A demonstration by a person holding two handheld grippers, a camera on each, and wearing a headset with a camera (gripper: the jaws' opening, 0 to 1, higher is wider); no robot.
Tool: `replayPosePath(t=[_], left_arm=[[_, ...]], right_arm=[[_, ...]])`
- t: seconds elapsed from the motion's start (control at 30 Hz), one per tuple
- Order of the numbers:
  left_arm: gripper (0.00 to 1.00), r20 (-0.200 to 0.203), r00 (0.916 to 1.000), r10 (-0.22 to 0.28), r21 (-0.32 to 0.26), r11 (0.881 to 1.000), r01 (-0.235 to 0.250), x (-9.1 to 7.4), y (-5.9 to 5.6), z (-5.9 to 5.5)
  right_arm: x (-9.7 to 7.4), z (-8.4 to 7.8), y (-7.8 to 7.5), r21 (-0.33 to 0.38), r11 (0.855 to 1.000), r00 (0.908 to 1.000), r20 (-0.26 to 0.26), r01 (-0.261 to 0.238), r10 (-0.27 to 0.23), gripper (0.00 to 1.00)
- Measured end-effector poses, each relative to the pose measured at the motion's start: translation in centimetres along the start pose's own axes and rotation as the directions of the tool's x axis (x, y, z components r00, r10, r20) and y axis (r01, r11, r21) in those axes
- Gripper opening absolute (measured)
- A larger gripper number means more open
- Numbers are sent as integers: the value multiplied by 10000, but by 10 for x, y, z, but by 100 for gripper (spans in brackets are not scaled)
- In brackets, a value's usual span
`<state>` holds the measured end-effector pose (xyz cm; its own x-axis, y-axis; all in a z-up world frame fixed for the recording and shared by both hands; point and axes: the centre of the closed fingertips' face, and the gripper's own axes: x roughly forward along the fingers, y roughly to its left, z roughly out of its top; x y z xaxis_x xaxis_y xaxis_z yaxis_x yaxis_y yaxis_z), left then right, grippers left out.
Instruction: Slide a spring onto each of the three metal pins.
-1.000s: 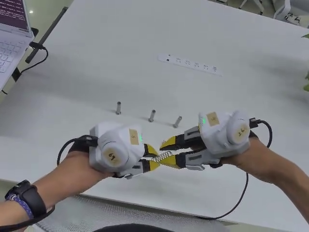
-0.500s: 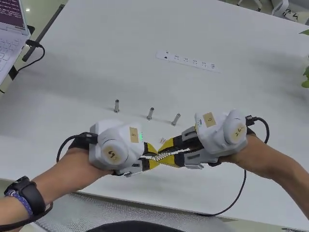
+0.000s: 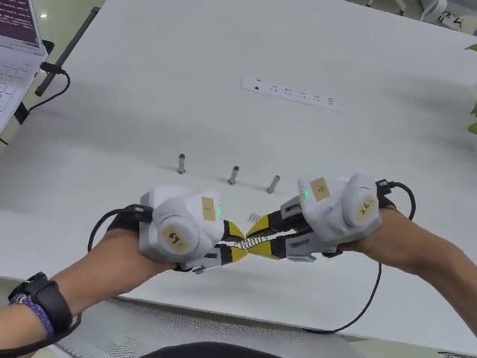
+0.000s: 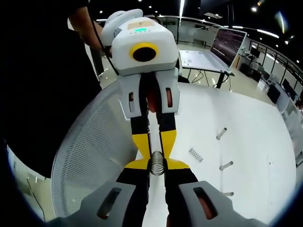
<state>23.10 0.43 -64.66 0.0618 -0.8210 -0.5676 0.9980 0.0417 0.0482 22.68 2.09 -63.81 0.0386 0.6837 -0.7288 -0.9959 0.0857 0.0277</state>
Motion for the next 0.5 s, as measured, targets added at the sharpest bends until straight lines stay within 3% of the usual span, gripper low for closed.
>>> replayPosePath(t=[0.2,0.5], left_arm=[[3,134,9999,83,-308,9995,-79,2,3,-2],[7,144,9987,494,-850,9952,-480,-7,14,-11]], right_arm=[[1,-2,-3,10,10000,9999,-108,86,-86,9],[-6,-4,-14,447,9980,9989,131,444,-450,9]])
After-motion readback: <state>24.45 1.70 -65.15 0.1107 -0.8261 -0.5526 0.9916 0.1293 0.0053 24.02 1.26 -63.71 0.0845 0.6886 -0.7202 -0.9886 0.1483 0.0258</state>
